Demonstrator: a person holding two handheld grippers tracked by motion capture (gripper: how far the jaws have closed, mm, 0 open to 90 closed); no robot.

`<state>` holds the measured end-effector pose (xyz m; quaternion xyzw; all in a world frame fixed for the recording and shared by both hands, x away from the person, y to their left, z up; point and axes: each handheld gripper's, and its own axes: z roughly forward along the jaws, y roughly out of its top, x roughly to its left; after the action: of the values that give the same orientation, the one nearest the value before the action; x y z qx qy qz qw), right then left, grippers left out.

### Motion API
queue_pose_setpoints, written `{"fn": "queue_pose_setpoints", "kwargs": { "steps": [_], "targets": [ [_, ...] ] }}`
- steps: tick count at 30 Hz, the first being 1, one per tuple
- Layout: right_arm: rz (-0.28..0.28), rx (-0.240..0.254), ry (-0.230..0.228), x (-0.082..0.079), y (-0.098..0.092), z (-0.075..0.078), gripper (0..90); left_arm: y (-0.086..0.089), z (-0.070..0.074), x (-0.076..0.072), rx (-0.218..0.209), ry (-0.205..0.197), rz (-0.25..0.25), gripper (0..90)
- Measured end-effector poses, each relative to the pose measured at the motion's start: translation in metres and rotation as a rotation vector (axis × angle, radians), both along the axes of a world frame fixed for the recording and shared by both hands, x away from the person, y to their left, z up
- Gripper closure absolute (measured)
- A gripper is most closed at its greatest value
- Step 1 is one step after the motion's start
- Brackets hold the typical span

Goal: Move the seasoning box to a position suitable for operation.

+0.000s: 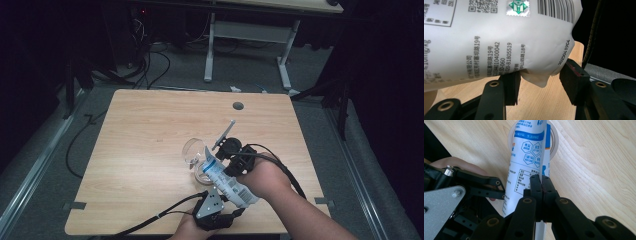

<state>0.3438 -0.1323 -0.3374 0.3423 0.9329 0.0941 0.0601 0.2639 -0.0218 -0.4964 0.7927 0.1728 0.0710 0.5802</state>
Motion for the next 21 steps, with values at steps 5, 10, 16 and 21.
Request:
{"fn": "queue_pose_setpoints", "kwargs": {
  "steps": [5,10,16,21],
  "targets": [
    [0.003,-0.004,-0.007,0.0018,0.0002,-0.0003,90.0,-0.0003,0.0006,0.0012,-0.008,0.01,0.001,52.2],
    [0.006,-0.004,-0.023,0.004,0.0018,0.0032,90.0,0.0001,0.0047,0.0032,-0.023,0.016,0.014,52.2],
    [0.009,-0.01,-0.029,0.0063,0.0042,0.0045,90.0,-0.0002,0.0066,0.0026,-0.029,0.013,0.016,52.2],
    [0.009,-0.015,-0.028,0.007,0.0056,0.0031,90.0,-0.0006,0.0075,0.0017,-0.026,0.008,0.009,52.3]
  ]
}}
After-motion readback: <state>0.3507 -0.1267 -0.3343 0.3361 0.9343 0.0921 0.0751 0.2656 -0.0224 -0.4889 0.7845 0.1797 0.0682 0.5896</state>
